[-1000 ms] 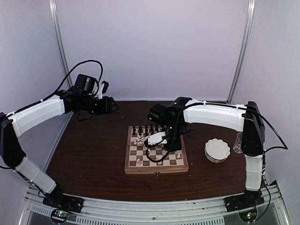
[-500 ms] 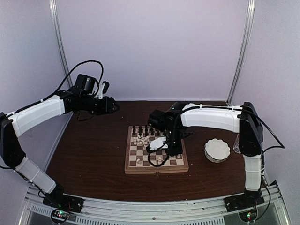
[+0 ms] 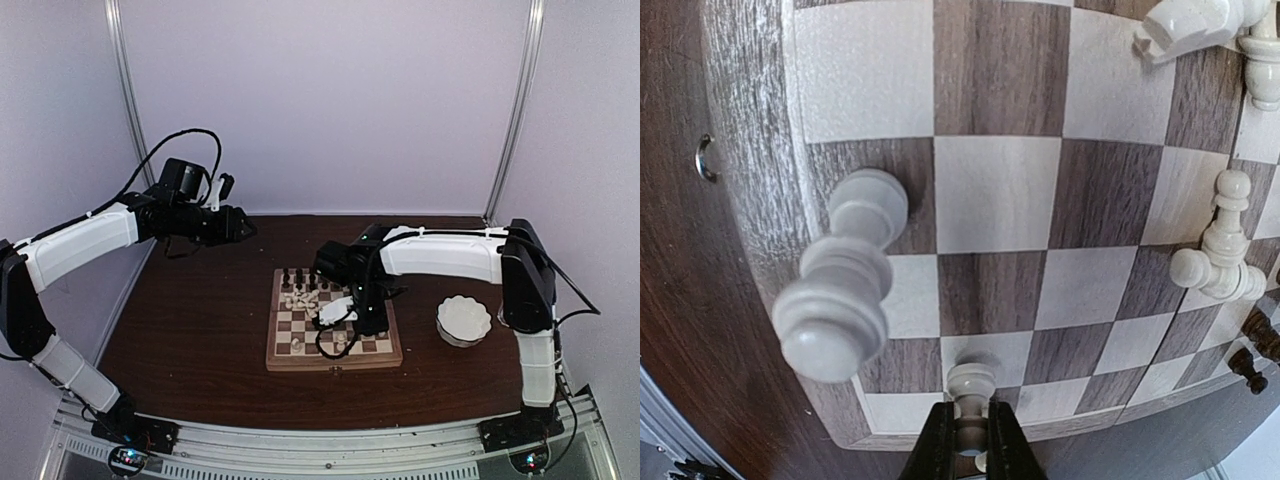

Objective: Set up the chess pieces on the board
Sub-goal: Place the pawn at g2.

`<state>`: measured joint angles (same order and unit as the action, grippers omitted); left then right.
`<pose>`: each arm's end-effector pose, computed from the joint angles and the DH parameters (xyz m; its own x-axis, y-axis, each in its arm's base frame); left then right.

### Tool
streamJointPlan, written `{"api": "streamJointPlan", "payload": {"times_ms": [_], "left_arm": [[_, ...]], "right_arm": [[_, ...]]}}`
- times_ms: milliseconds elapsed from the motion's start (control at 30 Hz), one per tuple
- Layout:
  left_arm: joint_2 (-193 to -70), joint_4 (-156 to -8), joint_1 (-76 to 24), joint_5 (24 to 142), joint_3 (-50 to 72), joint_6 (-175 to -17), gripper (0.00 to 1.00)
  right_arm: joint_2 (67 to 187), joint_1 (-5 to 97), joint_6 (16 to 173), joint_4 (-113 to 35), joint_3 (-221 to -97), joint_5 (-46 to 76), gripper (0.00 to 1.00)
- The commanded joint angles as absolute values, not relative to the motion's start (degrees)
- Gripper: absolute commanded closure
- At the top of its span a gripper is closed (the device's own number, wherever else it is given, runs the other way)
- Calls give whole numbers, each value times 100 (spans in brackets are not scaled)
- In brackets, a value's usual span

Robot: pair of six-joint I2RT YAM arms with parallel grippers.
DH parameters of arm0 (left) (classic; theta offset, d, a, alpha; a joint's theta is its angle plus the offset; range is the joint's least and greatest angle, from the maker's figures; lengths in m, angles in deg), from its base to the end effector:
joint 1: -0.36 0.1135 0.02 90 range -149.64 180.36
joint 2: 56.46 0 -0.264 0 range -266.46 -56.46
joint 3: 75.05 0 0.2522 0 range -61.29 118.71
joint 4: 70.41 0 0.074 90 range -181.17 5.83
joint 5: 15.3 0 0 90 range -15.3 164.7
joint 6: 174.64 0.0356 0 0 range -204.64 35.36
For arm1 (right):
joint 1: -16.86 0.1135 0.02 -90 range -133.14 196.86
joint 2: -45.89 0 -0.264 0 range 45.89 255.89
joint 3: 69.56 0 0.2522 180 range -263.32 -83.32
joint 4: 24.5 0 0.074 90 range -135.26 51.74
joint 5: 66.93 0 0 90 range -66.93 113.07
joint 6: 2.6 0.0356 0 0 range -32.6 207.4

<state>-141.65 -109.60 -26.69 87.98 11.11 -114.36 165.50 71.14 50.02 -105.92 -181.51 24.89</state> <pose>0.2950 -0.1598 0.3136 -0.7776 -0.1447 -0.6118 0.2508 0.8210 -0.5129 0.2357 0.3258 0.1998 0.0286 -0.9996 0.0065 -0.9990 -0.0288 -0.0350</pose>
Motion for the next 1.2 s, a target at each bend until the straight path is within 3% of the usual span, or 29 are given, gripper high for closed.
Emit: {"api": "streamJointPlan", "payload": {"times_ms": [0,567,667,800,1167], "left_arm": [[-14176,-10714,-2645,8940,1184,-11494,41],[-14205,-10691,-2645,9006,1162,-11520,41],[-14223,-10687,-2645,9029,1165,-11531,41],[-14236,-10684,-2645,9028,1175,-11530,41],[-14508,-10675,-2645,9145,1247,-11066,42]], "right_arm": [[16636,7109,4995,-10527,-18097,2665,94],[16688,7109,5029,-10535,-18136,2662,79],[16668,7109,5054,-10536,-18157,2683,71],[16545,7109,5086,-10618,-18254,2627,68],[15317,6879,5220,-10845,-18499,1868,65]]}}
